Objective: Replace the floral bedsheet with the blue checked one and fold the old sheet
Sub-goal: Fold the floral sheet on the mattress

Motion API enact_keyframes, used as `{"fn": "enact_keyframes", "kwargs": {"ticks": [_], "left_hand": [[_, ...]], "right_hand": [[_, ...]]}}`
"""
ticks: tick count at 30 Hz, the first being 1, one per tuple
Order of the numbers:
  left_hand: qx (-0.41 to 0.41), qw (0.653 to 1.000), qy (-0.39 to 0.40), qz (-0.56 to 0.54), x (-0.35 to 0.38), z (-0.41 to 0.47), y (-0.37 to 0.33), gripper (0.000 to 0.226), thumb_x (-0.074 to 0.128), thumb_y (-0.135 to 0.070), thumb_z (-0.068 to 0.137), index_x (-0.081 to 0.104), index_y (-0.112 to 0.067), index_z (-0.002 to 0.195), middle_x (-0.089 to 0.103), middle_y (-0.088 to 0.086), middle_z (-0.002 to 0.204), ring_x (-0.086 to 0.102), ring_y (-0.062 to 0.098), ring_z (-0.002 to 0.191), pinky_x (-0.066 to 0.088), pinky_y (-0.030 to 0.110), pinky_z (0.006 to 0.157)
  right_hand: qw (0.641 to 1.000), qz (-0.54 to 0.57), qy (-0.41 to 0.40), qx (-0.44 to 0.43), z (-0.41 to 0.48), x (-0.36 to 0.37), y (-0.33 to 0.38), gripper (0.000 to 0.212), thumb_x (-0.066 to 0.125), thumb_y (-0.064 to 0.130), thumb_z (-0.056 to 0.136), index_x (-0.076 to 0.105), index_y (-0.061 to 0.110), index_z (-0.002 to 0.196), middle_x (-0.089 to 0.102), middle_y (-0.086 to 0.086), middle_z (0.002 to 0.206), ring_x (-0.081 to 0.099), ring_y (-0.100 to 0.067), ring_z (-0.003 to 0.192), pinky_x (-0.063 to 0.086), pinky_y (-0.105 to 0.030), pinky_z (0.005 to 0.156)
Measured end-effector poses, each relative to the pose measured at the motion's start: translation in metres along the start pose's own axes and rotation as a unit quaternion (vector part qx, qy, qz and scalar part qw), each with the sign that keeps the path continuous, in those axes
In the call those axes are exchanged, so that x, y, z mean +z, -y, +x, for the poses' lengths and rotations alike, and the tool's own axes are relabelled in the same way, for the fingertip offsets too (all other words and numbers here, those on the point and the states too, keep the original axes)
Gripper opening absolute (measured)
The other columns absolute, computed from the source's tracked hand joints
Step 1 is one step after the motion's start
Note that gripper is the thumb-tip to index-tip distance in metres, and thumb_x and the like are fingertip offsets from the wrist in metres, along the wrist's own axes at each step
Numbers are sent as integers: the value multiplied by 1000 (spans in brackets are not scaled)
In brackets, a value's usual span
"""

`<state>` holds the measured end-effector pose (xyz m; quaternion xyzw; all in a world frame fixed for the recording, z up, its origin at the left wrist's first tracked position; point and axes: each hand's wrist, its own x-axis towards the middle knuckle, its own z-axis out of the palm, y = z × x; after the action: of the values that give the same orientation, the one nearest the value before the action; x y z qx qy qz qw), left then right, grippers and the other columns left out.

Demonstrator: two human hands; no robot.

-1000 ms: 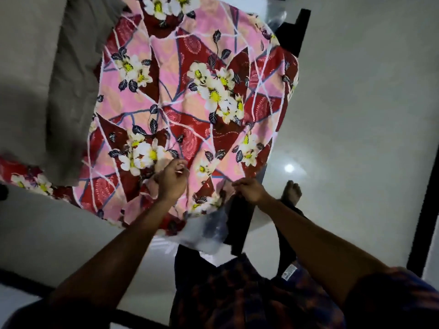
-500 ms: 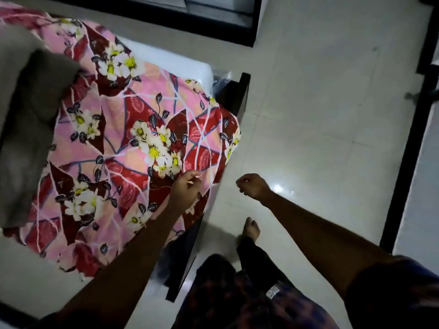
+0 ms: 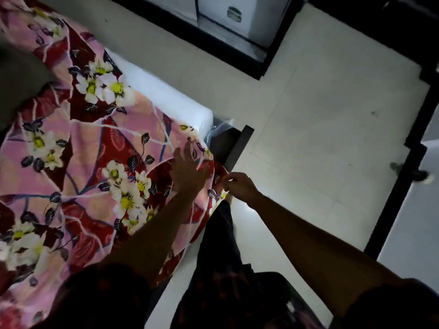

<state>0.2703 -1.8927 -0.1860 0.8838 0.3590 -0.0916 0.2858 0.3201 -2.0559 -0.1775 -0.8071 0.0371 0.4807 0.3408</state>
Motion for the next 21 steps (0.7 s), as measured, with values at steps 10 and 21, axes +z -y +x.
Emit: {"fn": "enact_keyframes", "kwargs": {"ticks": [10,21], "left_hand": [[47,999,-16,-20,-27,132,10,19,59,-11,78,70,-8,92,68,18,97,66,40,93,46,38,72],[-12,886,-440,-145,-244,105,-25,13,56,-4,83,64,-5,93,60,2,89,51,9,84,39,17,71]], "right_hand": [[997,-53,52,-25,108,-26,78,24,64,15,82,65,-9,87,61,-19,70,54,-20,66,41,-36,68],[991,39,121,-39,83,-15,191,25,63,-1,89,65,22,97,66,-12,76,57,-20,62,45,-24,52]]}}
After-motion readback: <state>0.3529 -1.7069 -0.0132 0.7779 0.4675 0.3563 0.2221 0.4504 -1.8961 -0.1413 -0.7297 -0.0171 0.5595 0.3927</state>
